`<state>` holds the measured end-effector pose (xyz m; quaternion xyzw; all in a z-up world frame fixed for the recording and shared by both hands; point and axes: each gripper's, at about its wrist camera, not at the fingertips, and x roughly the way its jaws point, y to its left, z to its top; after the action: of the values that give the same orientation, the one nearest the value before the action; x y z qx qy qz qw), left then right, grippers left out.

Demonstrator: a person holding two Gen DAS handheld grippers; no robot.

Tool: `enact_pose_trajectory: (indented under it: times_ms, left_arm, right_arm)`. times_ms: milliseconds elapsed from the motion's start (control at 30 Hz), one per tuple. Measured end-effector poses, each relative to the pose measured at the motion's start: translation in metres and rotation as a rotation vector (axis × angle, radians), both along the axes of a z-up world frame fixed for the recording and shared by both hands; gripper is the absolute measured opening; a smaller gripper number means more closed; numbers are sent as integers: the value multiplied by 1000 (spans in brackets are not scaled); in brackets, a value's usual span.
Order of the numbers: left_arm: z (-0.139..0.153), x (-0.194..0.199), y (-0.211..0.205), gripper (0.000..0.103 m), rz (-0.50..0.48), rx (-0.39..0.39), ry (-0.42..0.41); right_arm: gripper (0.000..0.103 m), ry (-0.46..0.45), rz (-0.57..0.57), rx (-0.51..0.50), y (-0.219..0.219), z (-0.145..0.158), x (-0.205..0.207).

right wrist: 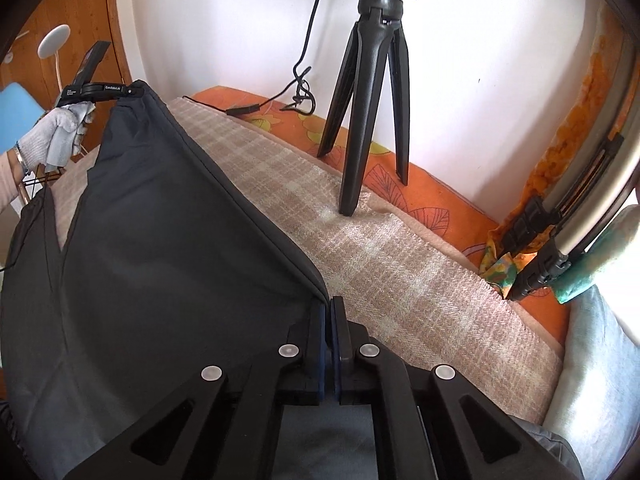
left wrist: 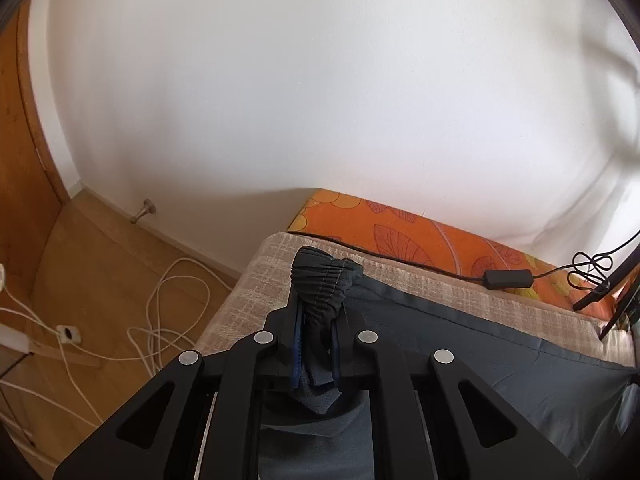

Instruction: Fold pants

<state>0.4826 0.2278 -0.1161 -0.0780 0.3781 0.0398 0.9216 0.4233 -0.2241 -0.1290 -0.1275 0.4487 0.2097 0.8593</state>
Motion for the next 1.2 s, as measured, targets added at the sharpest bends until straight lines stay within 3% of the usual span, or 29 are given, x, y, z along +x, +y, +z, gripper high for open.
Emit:
enact_pose_trajectory:
  times_ms: [300,467,600,733,900,1033,1200]
  left_arm:
    - [39,-68,21,9,-47,-79,-91]
    - [44,-124,27,9,-86,-90,-112]
    - [34,-169,37,9,-98,-147,-114]
    - [20,-212,43,11,-121,-152,-91]
    - [1,-268,62,20,-103,-207,-62]
    - [-15,-312,73,37,-71,-222,-30]
    - [-28,-354,84,43,-18,-312,6]
  right_arm:
    - [0,-76,3,48,2,64,-68]
    - [0,-65,33,61,11,78,-124]
    - [0,-38,40,79,14,80,-166]
    - [0,-8,53,71,19,77,-201]
    - [0,33,74,58,26,69,-238]
    - [0,69,80,37,29,58,-260]
    - [0,97,94,21,33,45,-285]
